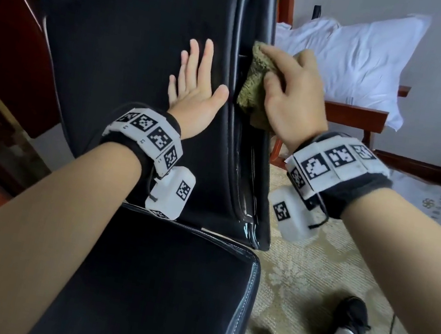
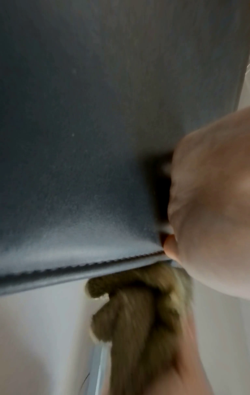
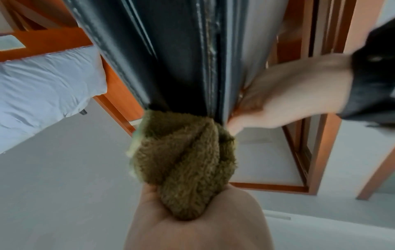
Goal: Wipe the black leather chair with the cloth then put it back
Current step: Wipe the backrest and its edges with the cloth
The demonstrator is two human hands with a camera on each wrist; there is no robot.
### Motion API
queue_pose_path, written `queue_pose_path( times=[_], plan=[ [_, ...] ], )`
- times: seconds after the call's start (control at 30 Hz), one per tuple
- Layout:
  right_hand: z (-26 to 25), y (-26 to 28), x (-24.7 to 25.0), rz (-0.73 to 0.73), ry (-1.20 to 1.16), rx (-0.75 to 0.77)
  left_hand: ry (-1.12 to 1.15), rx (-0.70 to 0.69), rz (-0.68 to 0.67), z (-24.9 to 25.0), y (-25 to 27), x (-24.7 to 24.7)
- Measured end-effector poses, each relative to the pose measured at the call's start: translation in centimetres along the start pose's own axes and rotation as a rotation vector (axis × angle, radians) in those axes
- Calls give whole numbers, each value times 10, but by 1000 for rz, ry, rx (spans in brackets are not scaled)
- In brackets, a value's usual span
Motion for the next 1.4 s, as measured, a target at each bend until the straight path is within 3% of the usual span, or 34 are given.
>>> queue_pose_path(
  times=[0.07,0.2,0.5,0.93,1.17,1.3,1.4],
  plan=[
    [3,-4,-13,-52,32,-46,-47,-41,-38,-7,1,2],
    [13,1,-25,-17,91,-39,-123,-139,-76,-20,1,0],
    [36,15,-34,0,57,-6,-39,-267,64,-27,-3,-16],
    [75,83,-55,-181,155,-58,29,-247,73,-37,17,-39],
    [75,93,-61,-144,-32,-215,39,-219,59,-37,23,-41],
    [81,95,-66,-93,-37,-179,40,-213,74,-36,23,-43],
    [92,108,-68,-157,32,-150,42,-221,86,-36,22,-44]
  ],
)
Point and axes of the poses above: each hand's wrist, its own y-axis away from the middle knuckle, its own x-axis out of the back of the hand, z = x × y, the point moved 2 cm from there along -y, towards the middle knuckle, and after that the axes turned 7 degrees about y, right-handed, at the moved point
